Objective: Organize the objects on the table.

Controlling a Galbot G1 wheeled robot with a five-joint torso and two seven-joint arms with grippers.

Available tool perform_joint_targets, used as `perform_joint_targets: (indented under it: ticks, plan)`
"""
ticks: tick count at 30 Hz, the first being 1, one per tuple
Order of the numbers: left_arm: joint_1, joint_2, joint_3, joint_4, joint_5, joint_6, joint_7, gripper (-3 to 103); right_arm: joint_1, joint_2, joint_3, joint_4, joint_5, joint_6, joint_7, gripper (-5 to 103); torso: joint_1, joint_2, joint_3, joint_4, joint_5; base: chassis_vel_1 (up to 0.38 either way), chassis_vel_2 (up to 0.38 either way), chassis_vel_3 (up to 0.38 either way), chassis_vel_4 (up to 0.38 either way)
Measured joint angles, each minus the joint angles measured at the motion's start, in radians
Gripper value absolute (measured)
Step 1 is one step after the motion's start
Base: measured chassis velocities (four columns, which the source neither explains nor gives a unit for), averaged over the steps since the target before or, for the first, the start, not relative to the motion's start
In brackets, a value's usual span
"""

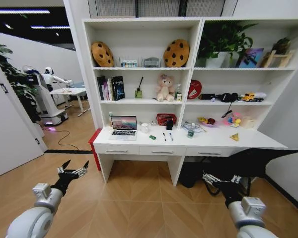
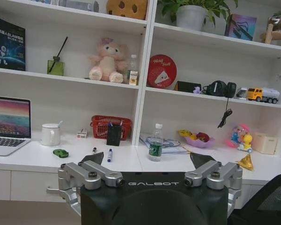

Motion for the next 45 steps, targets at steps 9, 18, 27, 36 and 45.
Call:
perform_joint_targets:
  ticks: [9,18,27,36,45]
  plan:
    - [0.012,-0.014,-0.002,-0.028,0.009,0.0,0.002,100,-0.002,-0.008,-0.003,0.0,-0.003,0.0,-0.002,100,0.0,0.0,0.0,0.0001,0.0002,0.067,0.066,-0.061,-0.088]
    - [0.026,-0.036,-0.001,-0.044,0.019,-0.001,0.002,100,-0.008,-0.012,-0.006,0.0,-0.001,0.011,-0.016,100,0.0,0.0,0.0,-0.0004,-0.0007,0.161,0.144,-0.152,-0.14]
    - [0.034,-0.063,0.0,-0.062,0.025,-0.005,0.009,100,-0.01,-0.017,-0.007,-0.016,0.023,0.06,-0.013,100,0.0,0.0,0.0,-0.0002,0.0004,-0.013,-0.006,0.017,0.002]
    - [0.036,-0.071,0.0,-0.068,0.027,-0.007,0.008,100,-0.005,-0.015,-0.009,-0.014,0.024,0.046,-0.013,100,0.0,0.0,0.0,0.0,-0.0002,0.0,0.0,0.0,0.0]
    - [0.031,-0.061,0.0,-0.068,0.026,-0.009,0.009,100,-0.002,-0.008,-0.006,-0.001,0.035,0.027,-0.01,100,0.0,0.0,0.0,-0.0001,-0.0001,0.0,0.0,0.0,0.0]
